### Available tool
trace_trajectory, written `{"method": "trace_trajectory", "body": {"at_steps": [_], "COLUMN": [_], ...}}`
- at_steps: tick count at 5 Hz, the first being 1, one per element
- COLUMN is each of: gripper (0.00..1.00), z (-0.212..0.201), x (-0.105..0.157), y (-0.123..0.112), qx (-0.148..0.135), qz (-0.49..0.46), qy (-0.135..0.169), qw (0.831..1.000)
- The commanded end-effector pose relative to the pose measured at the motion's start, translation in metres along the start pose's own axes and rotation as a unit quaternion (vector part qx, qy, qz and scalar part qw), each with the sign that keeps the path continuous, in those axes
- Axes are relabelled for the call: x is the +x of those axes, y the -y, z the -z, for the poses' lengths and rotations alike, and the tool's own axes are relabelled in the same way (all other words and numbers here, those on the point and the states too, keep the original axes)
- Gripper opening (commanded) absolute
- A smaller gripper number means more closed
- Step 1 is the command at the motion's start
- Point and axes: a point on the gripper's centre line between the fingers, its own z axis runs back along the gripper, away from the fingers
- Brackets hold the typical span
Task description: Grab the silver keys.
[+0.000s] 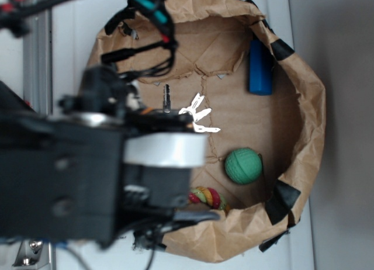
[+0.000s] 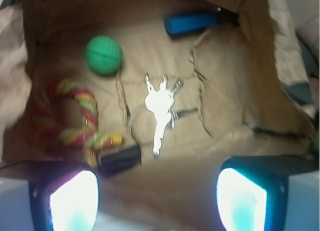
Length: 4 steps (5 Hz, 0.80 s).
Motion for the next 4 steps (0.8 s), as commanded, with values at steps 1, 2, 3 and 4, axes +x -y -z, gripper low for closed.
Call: {"method": "trace_trajectory", "body": {"at_steps": [1, 2, 3, 4], "gripper": [1.00, 1.00, 1.00, 1.00], "z": [0.020, 0.044, 0.059, 0.063], "x": [0.025, 0.024, 0.024, 0.025], "y": [0.014, 0.015, 0.001, -0.015], "qx": [-0.047, -0.035, -0.012, -0.010], "qz": [0.016, 0.019, 0.015, 0.020], "qy": [-0.018, -0.030, -0.031, -0.014], "qw": [0.999, 0.999, 0.999, 1.000]}}
